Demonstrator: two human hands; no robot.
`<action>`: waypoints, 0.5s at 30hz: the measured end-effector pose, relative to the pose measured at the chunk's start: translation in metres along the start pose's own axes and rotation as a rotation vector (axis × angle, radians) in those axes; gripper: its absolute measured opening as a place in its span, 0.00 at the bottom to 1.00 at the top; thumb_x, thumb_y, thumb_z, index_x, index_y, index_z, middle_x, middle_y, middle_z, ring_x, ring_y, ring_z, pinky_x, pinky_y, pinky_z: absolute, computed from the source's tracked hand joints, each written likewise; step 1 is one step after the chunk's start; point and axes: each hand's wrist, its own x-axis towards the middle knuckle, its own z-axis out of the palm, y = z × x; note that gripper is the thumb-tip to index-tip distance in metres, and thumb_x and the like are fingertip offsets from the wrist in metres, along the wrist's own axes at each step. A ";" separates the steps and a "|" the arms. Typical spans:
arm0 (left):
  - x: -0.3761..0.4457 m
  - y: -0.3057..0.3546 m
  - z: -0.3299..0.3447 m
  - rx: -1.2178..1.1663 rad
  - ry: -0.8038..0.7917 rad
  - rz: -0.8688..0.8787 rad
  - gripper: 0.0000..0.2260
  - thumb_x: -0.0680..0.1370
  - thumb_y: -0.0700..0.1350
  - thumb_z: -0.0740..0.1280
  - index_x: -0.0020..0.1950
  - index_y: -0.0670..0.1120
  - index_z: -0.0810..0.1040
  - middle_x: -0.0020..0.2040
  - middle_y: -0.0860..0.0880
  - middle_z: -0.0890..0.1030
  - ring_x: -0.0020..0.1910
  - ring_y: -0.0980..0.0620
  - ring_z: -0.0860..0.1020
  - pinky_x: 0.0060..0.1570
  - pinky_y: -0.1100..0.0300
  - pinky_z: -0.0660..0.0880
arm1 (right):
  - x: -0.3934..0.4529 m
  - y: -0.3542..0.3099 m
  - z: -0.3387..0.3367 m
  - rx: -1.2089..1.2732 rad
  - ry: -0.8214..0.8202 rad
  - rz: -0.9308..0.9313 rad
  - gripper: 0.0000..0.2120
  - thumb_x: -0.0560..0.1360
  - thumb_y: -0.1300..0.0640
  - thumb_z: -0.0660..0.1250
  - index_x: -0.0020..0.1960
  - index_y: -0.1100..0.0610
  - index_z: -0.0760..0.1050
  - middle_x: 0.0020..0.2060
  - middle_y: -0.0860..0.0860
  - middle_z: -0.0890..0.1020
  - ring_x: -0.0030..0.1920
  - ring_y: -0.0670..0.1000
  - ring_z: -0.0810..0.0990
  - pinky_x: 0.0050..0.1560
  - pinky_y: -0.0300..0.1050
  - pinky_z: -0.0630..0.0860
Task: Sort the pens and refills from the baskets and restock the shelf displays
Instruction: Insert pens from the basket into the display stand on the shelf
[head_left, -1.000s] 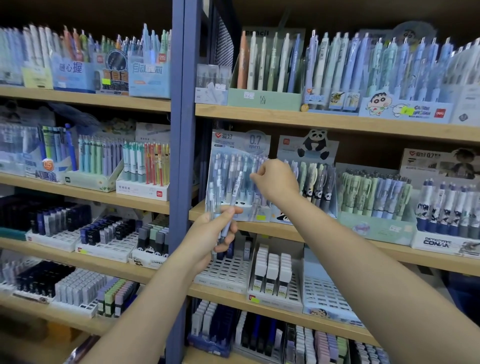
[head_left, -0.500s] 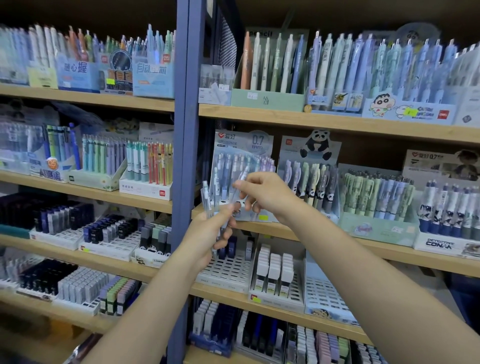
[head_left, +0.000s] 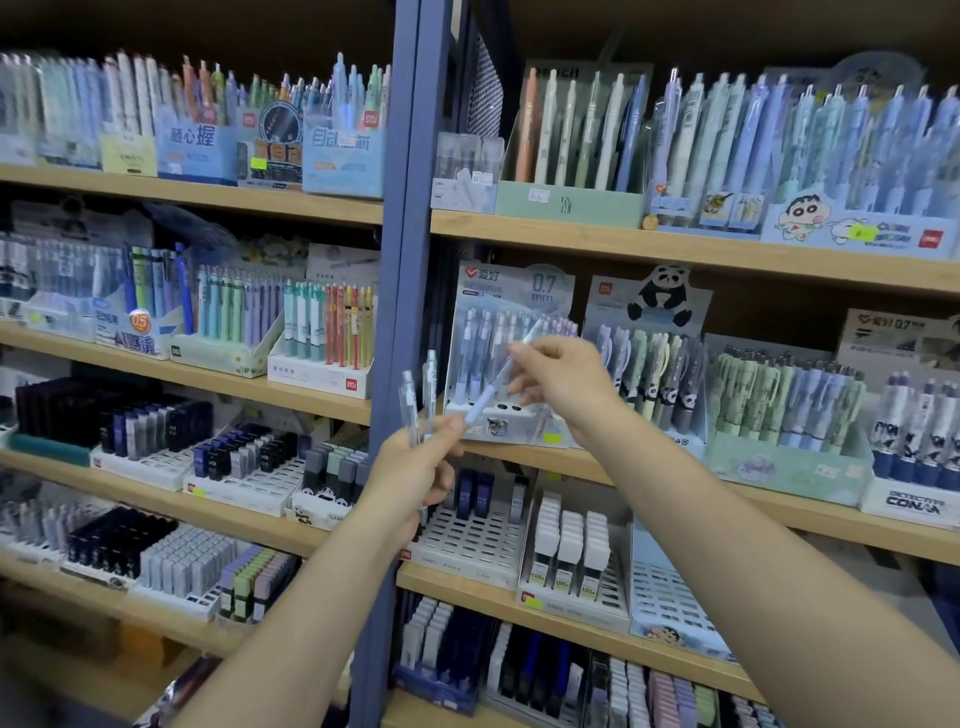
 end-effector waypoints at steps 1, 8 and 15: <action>0.000 0.000 -0.001 0.006 -0.001 -0.021 0.11 0.80 0.46 0.70 0.59 0.41 0.80 0.41 0.46 0.77 0.25 0.55 0.69 0.20 0.66 0.60 | 0.002 -0.002 -0.001 0.003 0.066 -0.043 0.08 0.80 0.58 0.67 0.51 0.63 0.79 0.38 0.56 0.83 0.35 0.52 0.82 0.43 0.49 0.82; -0.004 0.000 -0.011 0.005 -0.132 -0.006 0.10 0.84 0.45 0.63 0.61 0.44 0.81 0.39 0.48 0.78 0.29 0.55 0.70 0.23 0.66 0.60 | 0.016 -0.009 0.005 -0.112 0.132 -0.182 0.08 0.81 0.62 0.65 0.43 0.55 0.77 0.37 0.54 0.82 0.38 0.52 0.84 0.45 0.50 0.84; -0.007 0.007 -0.017 0.048 -0.232 0.033 0.14 0.84 0.53 0.60 0.67 0.54 0.78 0.32 0.49 0.71 0.23 0.56 0.60 0.23 0.65 0.56 | 0.023 -0.015 0.013 -0.304 0.125 -0.212 0.11 0.83 0.60 0.62 0.42 0.55 0.76 0.38 0.53 0.82 0.36 0.49 0.83 0.43 0.48 0.83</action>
